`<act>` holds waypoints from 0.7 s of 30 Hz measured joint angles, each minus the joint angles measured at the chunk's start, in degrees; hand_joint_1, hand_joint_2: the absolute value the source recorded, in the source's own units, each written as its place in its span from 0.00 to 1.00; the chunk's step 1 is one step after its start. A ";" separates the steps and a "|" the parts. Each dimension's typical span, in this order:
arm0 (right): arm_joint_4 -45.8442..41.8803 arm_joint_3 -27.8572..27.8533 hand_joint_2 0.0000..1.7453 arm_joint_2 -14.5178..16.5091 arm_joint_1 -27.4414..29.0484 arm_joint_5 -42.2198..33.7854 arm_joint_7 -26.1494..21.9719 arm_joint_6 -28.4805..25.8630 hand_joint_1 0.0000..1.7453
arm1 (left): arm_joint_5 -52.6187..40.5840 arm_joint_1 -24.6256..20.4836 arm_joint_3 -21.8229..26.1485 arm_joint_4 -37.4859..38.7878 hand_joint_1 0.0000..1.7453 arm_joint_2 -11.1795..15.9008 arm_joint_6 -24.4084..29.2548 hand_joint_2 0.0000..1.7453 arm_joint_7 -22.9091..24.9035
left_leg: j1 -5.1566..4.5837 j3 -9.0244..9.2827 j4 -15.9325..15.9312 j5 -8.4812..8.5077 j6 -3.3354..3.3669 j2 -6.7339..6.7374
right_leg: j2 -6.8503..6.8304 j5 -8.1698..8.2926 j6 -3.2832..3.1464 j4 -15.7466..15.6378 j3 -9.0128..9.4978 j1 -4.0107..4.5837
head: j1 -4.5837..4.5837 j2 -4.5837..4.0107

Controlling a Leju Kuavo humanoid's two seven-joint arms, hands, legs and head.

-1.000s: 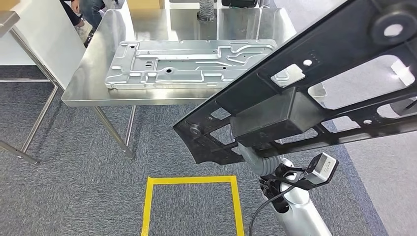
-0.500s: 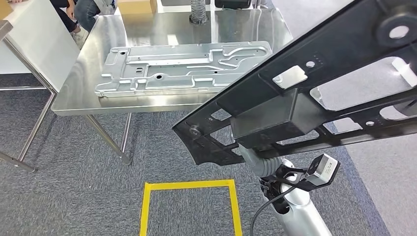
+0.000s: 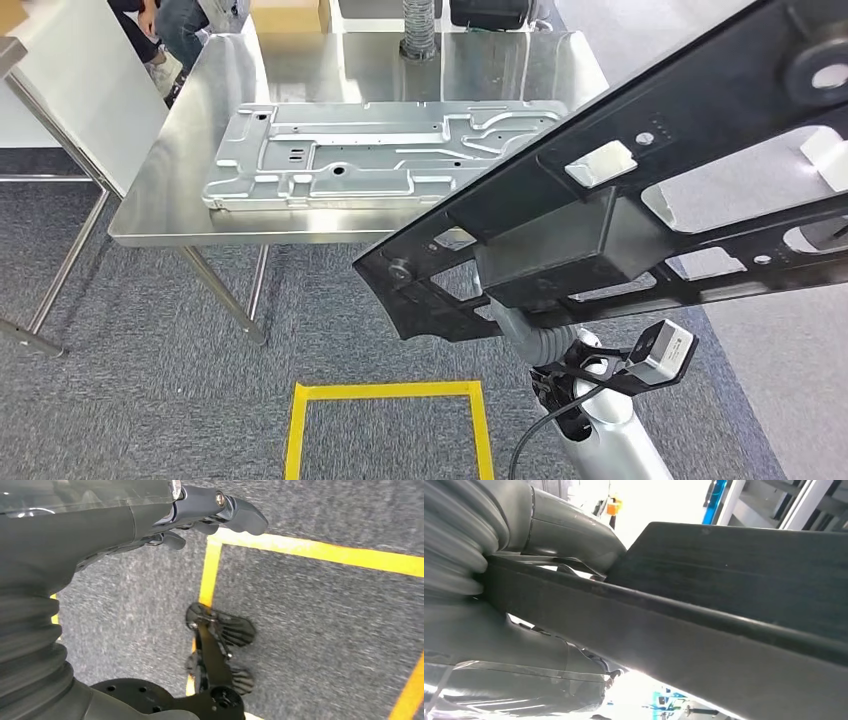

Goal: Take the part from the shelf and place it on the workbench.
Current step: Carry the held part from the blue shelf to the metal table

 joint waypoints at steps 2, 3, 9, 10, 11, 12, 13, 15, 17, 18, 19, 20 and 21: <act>-0.04 -0.11 1.00 -0.01 -0.01 0.00 0.00 0.00 1.00 | -0.07 -0.12 0.00 0.00 0.00 -0.02 0.00 1.00 -0.01 | -0.04 0.82 -0.16 -0.86 -0.59 0.00 | -0.13 1.47 -0.72 -5.01 1.81 0.36 | -0.02 -0.01; -0.07 -0.16 1.00 -0.03 0.04 0.00 0.01 0.00 1.00 | -0.09 -0.16 0.00 0.00 0.00 -0.02 0.00 1.00 -0.01 | -0.07 1.07 -0.10 -1.04 -0.97 0.04 | -0.14 1.12 -1.16 -5.55 2.02 0.54 | -0.03 -0.01; -0.35 -0.27 1.00 -0.03 -0.04 -0.04 -0.01 0.01 1.00 | -0.12 -0.39 0.01 -0.02 0.00 0.03 -0.01 1.00 -0.02 | 0.12 -3.11 9.70 -3.19 -2.65 0.14 | -0.16 0.16 -3.15 -6.87 5.23 0.19 | -0.57 -0.01; -0.34 -0.27 1.00 -0.03 0.01 -0.04 -0.01 0.01 1.00 | -0.13 -0.39 0.01 -0.02 0.00 0.04 -0.01 1.00 -0.02 | 0.18 -5.69 13.18 -4.70 -2.83 0.14 | -0.16 -0.25 -3.25 -6.89 5.64 0.23 | -0.65 0.00; -0.33 -0.27 1.00 -0.04 0.11 -0.04 0.00 0.00 1.00 | -0.18 -0.30 0.02 -0.02 0.00 0.05 0.00 1.00 -0.01 | 0.24 -7.94 15.52 -5.96 -2.96 0.14 | -0.11 -0.68 -3.28 -6.89 6.08 0.27 | -0.63 -0.01; -0.32 -0.28 1.00 -0.04 0.21 -0.04 0.00 -0.01 1.00 | -0.26 -0.18 0.02 -0.02 0.00 0.06 0.00 1.00 0.00 | 0.29 -9.42 16.14 -6.37 -3.03 0.15 | -0.02 -1.17 -3.27 -6.88 6.63 0.29 | -0.68 -0.01; -0.32 -0.30 1.00 -0.04 0.28 -0.04 0.00 -0.01 1.00 | -0.37 -0.07 0.02 -0.02 0.00 0.07 0.00 1.00 0.02 | 0.34 -10.06 14.94 -5.50 -3.08 0.15 | 0.07 -1.68 -3.22 -6.88 7.30 0.31 | -0.67 -0.01; -0.32 -0.37 1.00 -0.04 0.34 -0.01 0.00 -0.01 1.00 | -0.61 0.08 0.04 -0.02 0.00 0.07 0.00 1.00 0.04 | 0.39 -9.26 8.37 0.10 -2.87 0.16 | 0.18 -2.82 -2.97 -6.89 8.71 0.32 | -0.68 -0.01; -0.34 -0.53 1.00 -0.04 0.50 0.09 0.03 0.01 1.00 | -0.78 0.07 0.09 -0.02 0.00 0.11 0.00 1.00 0.07 | 0.11 -8.24 3.02 4.67 -2.27 0.17 | 0.26 -3.89 -2.44 -6.72 9.71 0.39 | -0.71 0.00; -0.35 -0.61 1.00 -0.04 0.62 0.14 0.05 0.01 1.00 | -0.84 0.05 0.13 -0.02 0.00 0.14 0.00 1.00 0.09 | -0.10 -7.98 1.99 5.56 -1.92 0.16 | 0.31 -4.35 -2.08 -6.71 9.98 0.38 | -0.72 0.00; -0.38 -0.68 1.00 -0.04 0.70 0.18 0.07 0.01 1.00 | -0.85 0.00 0.15 -0.02 0.00 0.16 0.01 1.00 0.10 | -0.32 -7.80 1.89 5.31 -1.59 0.15 | 0.33 -4.71 -1.70 -6.78 10.27 0.37 | -0.76 -0.01; -0.45 -0.72 1.00 -0.04 0.74 0.21 0.07 0.01 1.00 | -0.87 -0.05 0.19 -0.02 0.00 0.16 0.01 1.00 0.12 | -0.27 -7.41 1.72 5.26 -1.28 0.13 | 0.32 -5.08 -1.31 -6.99 10.55 0.39 | -0.77 -0.01; -0.52 -0.77 1.00 -0.04 0.75 0.26 0.07 -0.01 1.00 | -0.89 -0.09 0.21 -0.02 0.00 0.15 0.02 1.00 0.10 | -0.18 -7.03 1.42 5.22 -1.01 0.10 | 0.28 -5.40 -0.99 -6.89 10.83 0.35 | -0.76 -0.01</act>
